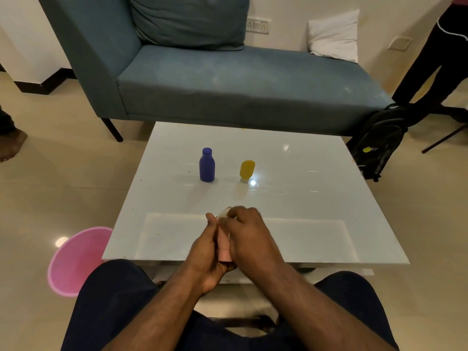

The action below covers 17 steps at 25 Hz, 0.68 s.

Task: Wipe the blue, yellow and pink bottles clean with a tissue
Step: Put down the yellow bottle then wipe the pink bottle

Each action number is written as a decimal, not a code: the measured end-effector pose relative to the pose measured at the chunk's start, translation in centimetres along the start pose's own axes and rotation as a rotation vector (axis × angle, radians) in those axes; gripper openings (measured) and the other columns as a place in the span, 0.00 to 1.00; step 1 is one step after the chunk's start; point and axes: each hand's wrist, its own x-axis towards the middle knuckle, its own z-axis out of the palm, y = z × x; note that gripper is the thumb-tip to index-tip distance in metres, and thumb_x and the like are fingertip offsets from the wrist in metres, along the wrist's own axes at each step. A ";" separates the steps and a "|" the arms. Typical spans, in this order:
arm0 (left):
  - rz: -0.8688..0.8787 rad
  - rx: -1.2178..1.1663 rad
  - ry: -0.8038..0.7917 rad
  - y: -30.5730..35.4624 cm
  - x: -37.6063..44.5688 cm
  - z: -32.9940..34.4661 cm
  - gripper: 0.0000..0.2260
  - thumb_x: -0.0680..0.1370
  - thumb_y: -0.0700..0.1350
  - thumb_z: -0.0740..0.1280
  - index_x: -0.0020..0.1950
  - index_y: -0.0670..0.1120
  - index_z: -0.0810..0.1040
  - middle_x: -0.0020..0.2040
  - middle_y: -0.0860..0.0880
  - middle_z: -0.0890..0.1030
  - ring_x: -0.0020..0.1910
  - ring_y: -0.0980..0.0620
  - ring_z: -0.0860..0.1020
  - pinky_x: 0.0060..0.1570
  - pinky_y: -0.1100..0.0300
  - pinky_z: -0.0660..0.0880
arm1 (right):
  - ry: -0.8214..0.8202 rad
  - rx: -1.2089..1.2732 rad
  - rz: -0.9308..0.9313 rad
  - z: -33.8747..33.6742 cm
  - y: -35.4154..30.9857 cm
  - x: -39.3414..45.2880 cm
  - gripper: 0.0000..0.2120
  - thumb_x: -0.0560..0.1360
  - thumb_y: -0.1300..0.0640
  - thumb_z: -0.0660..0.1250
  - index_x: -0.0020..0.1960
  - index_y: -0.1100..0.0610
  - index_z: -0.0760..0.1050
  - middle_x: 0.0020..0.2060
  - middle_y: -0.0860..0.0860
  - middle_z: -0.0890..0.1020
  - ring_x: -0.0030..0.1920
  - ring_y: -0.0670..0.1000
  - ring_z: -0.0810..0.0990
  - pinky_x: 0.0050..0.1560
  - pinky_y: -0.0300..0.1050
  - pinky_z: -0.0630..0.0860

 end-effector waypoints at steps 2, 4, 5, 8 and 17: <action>0.003 0.001 0.002 0.0 -0.1 0.2 0.27 0.80 0.64 0.57 0.68 0.47 0.77 0.60 0.41 0.83 0.59 0.42 0.82 0.60 0.40 0.77 | -0.005 0.000 -0.031 -0.1 0.8 -0.1 0.15 0.72 0.58 0.70 0.59 0.55 0.78 0.56 0.53 0.78 0.56 0.54 0.74 0.53 0.43 0.73; 0.016 -0.012 0.014 0.0 -0.2 0.6 0.27 0.77 0.62 0.62 0.68 0.45 0.76 0.57 0.41 0.84 0.51 0.44 0.82 0.45 0.49 0.78 | 0.050 0.090 0.082 -0.2 2.1 1.0 0.14 0.74 0.59 0.67 0.59 0.57 0.78 0.54 0.53 0.78 0.55 0.53 0.74 0.56 0.46 0.75; 0.020 -0.025 0.019 0.1 -0.2 0.6 0.27 0.77 0.62 0.63 0.68 0.45 0.75 0.56 0.40 0.84 0.50 0.44 0.81 0.41 0.51 0.77 | 0.088 0.144 0.147 -0.2 2.4 1.3 0.13 0.75 0.60 0.65 0.59 0.57 0.78 0.53 0.53 0.78 0.54 0.53 0.75 0.56 0.48 0.75; -0.022 -0.094 0.011 0.3 0.0 0.3 0.28 0.77 0.61 0.63 0.70 0.44 0.73 0.61 0.38 0.82 0.61 0.39 0.80 0.58 0.42 0.77 | 0.111 0.223 0.174 0.3 1.2 0.0 0.13 0.75 0.60 0.62 0.58 0.56 0.78 0.52 0.50 0.78 0.53 0.49 0.75 0.55 0.46 0.75; -0.066 -0.167 0.013 0.2 0.0 0.2 0.26 0.79 0.61 0.60 0.71 0.45 0.72 0.63 0.38 0.81 0.63 0.37 0.79 0.61 0.36 0.75 | 0.105 0.180 0.162 0.5 1.3 -0.3 0.12 0.75 0.61 0.65 0.57 0.56 0.79 0.53 0.51 0.77 0.55 0.50 0.74 0.54 0.44 0.76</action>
